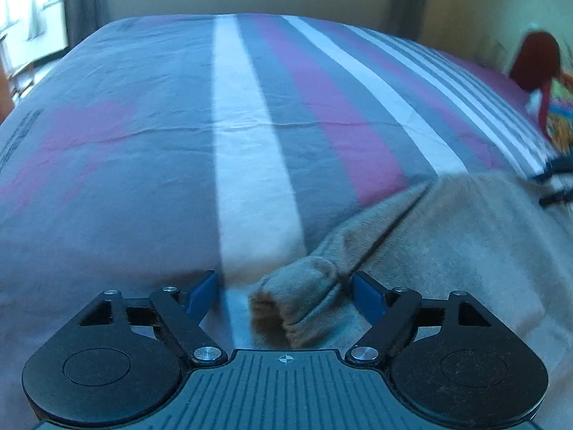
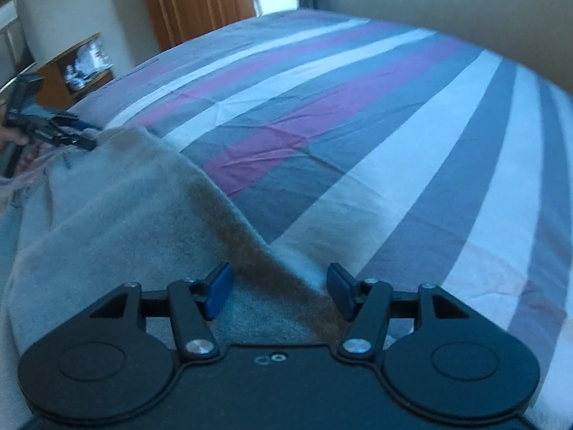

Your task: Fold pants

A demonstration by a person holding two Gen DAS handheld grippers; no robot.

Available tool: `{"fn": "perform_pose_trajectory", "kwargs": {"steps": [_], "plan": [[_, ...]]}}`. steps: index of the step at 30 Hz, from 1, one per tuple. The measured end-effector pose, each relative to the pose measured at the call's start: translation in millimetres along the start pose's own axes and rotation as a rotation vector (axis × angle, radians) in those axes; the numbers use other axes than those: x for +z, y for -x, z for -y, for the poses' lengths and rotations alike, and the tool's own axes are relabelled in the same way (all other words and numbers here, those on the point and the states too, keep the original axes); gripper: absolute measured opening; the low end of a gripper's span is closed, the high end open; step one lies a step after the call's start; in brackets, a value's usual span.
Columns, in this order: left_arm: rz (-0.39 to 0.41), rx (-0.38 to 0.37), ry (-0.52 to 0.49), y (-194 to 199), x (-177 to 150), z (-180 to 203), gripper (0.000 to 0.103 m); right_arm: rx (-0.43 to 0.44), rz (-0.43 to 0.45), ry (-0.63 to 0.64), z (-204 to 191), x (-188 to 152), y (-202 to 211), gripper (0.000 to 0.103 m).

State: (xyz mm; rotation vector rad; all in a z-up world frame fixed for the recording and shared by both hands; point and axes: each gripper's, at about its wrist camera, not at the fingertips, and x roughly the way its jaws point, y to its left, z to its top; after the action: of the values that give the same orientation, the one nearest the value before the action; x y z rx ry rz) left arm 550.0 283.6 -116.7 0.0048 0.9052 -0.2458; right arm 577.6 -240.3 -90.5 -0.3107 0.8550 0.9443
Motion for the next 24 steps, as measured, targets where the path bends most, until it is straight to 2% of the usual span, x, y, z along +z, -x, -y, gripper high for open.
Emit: {"fn": "perform_pose_trajectory", "kwargs": {"steps": [1,2,3,4,5,6,8,10,13,16,20,21,22,24], "plan": [[0.002,0.026,-0.029,-2,-1,6,0.067,0.027,-0.022,0.004,1,2,1,0.059],[-0.001,0.007,-0.045,-5,-1,12,0.041,0.023,-0.044,0.029,-1,2,0,0.057],[0.0,-0.009,-0.05,-6,0,18,0.028,0.001,-0.062,0.058,-5,3,-2,0.053],[0.005,-0.007,-0.059,-6,0,25,0.02,-0.012,-0.069,0.072,-8,3,-3,0.034],[0.013,0.03,-0.083,-6,0,32,0.019,-0.005,-0.078,0.073,-13,2,-3,0.016],[0.024,0.052,-0.093,-2,0,37,0.018,-0.026,-0.081,0.074,-16,3,-2,0.005],[0.094,0.09,-0.109,19,-4,45,0.017,-0.098,-0.057,0.11,-30,2,9,0.004],[0.186,0.08,-0.118,53,-8,52,0.017,-0.153,0.004,0.14,-47,0,31,0.004],[0.302,0.084,-0.163,109,-20,66,0.017,-0.189,0.11,0.19,-82,-13,85,0.004],[0.373,0.092,-0.207,160,-49,89,0.017,-0.236,0.177,0.285,-131,-40,138,0.004],[0.404,0.141,-0.299,204,-110,128,0.017,-0.31,0.229,0.411,-204,-97,184,0.004],[0.402,0.158,-0.311,214,-130,133,0.017,-0.315,0.237,0.405,-216,-109,188,0.004],[0.429,0.258,-0.25,216,-146,141,0.017,-0.31,0.242,0.376,-227,-124,193,0.004],[0.381,0.266,-0.25,212,-176,158,0.017,-0.304,0.234,0.32,-248,-155,186,0.004]]}}
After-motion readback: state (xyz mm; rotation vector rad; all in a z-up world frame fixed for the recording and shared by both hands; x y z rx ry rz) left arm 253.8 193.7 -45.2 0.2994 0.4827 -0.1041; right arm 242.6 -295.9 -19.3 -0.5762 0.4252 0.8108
